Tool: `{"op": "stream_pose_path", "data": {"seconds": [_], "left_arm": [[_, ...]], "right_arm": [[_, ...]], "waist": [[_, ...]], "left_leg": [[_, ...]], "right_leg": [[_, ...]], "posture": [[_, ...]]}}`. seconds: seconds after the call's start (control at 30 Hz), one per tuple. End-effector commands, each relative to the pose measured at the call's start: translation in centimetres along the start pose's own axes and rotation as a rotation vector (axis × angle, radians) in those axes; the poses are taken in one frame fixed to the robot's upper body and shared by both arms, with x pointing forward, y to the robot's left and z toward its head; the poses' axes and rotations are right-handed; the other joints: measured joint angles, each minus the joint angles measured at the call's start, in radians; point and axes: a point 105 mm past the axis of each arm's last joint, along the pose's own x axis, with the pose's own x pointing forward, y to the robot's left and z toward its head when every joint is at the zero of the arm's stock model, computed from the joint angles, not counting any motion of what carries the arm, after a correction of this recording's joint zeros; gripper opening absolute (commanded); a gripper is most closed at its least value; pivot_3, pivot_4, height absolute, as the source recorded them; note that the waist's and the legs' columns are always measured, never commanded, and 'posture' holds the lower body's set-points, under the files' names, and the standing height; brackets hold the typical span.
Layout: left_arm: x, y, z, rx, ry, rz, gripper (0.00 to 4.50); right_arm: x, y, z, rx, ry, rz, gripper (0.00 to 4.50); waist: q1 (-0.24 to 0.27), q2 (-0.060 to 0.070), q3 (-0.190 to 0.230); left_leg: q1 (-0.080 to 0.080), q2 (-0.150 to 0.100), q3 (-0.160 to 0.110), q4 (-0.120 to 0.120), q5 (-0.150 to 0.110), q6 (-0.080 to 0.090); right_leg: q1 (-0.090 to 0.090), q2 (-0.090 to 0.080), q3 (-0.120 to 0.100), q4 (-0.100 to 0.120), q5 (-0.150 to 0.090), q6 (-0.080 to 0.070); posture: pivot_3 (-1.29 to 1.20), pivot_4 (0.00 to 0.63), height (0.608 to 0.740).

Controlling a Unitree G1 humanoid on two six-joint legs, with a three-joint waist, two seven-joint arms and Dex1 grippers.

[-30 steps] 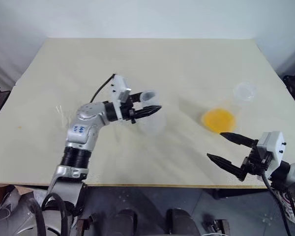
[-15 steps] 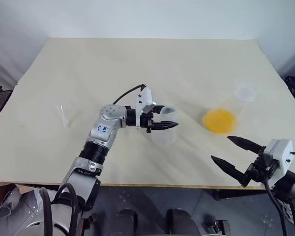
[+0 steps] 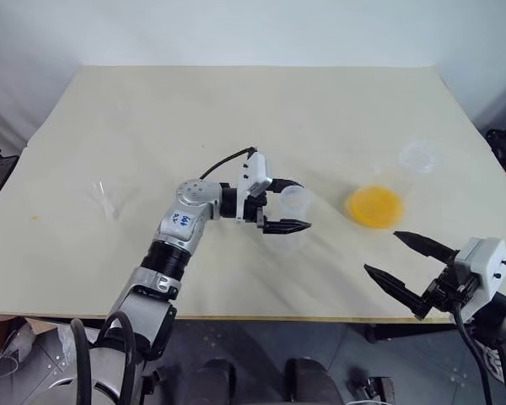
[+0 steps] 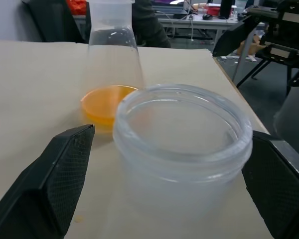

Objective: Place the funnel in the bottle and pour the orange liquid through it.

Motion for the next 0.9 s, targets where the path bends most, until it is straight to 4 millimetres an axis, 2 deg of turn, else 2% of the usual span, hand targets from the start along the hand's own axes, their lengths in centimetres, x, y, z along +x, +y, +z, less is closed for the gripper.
{"op": "stream_pose_path", "data": {"seconds": [0.03,0.23,0.7,0.73,0.83,0.9], "left_arm": [[-0.4,-0.3,1.9,0.051,-0.02,-0.024,4.47],[-1.7,-0.2,2.2,0.052,-0.008,0.008,4.47],[-7.5,-0.5,2.4,0.024,0.048,0.14,4.47],[-8.2,-0.3,2.6,0.021,0.044,0.169,4.47],[-12.1,0.8,3.8,-0.002,-0.041,0.366,4.47],[-14.2,0.8,3.6,0.0,-0.047,0.457,4.47]], "right_arm": [[-0.1,-0.4,1.1,-0.047,-0.027,-0.002,4.5],[0.2,-0.7,1.3,-0.056,-0.026,0.012,4.5],[0.7,-1.1,1.6,-0.069,-0.016,0.053,4.5],[0.8,-1.0,1.7,-0.067,-0.016,0.062,4.5],[1.3,-0.4,1.6,-0.062,-0.008,0.136,4.5],[1.7,0.0,1.9,-0.065,-0.016,0.171,4.5]], "waist": [[0.0,0.0,0.0],[0.0,0.0,0.0],[0.0,0.0,0.0],[0.0,0.0,0.0],[-0.003,0.0,0.0],[-0.011,0.0,0.0]], "left_leg": [[0.0,0.0,0.0,0.0,0.0,0.0],[0.0,0.0,0.0,0.0,0.0,0.0],[0.0,0.0,-0.001,0.0,0.0,0.0],[0.0,0.0,-0.001,0.0,0.0,0.0],[0.0,0.0,-0.001,0.0,0.0,0.0],[0.0,0.001,-0.001,0.0,0.0,0.0]], "right_leg": [[0.0,0.0,0.0,0.0,0.0,0.0],[0.0,0.0,0.0,0.0,0.0,0.0],[0.0,0.0,0.0,0.0,0.0,0.0],[0.0,-0.001,0.0,0.0,0.0,0.0],[0.0,-0.001,0.0,0.0,0.0,0.0],[0.0,0.0,0.0,0.0,0.0,0.0]], "posture": [[0.0,0.15,0.74],[0.0,0.15,0.74],[0.0,0.15,0.74],[0.0,0.15,0.74],[0.0,0.15,0.74],[0.0,0.15,0.74]]}}
